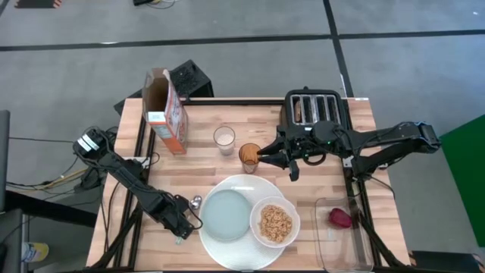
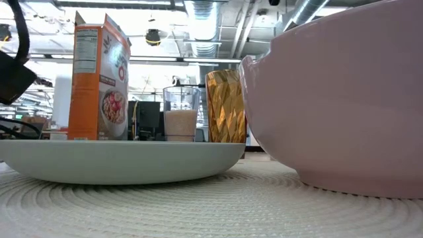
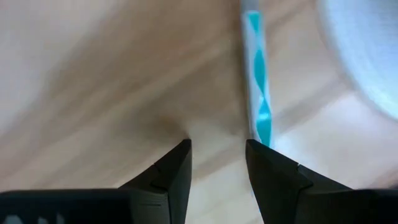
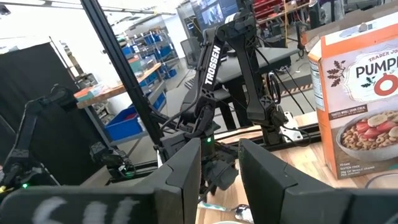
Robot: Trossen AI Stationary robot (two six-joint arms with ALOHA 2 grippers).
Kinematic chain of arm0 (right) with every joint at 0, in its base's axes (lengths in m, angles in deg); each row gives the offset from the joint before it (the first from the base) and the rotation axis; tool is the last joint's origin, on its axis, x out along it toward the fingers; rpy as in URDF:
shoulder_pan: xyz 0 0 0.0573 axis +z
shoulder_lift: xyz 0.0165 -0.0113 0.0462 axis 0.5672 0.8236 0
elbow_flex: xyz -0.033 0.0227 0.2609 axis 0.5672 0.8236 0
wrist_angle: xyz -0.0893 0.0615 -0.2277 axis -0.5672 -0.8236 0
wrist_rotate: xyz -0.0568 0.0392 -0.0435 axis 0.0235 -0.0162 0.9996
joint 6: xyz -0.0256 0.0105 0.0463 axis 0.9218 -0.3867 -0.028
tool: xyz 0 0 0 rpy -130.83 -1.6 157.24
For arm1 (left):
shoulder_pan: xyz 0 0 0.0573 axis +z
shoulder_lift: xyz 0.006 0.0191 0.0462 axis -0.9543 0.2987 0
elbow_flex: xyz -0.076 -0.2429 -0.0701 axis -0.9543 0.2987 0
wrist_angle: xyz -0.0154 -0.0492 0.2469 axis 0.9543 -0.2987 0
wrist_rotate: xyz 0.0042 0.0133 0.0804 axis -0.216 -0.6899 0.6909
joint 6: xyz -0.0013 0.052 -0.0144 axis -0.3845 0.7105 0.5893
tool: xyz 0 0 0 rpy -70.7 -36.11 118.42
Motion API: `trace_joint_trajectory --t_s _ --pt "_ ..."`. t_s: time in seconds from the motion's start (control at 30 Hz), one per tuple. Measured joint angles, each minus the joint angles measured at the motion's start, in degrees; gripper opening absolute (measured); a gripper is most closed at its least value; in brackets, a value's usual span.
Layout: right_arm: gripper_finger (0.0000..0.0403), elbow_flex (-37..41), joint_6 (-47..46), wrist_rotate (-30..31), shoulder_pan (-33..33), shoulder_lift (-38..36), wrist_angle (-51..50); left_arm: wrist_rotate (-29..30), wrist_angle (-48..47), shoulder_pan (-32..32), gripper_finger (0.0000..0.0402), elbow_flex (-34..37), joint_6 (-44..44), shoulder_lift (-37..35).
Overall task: Arrange a breakfast setting
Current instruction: Put the blue patterned spoon to the left of the gray plate
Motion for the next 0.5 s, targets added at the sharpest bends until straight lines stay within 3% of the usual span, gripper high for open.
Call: trace_joint_trajectory --t_s 0.5 --pt "0.0134 0.0 0.0 0.0 0.0 0.0 -0.6 -2.3 5.4 1.5 0.0137 -0.5 1.4 2.6"
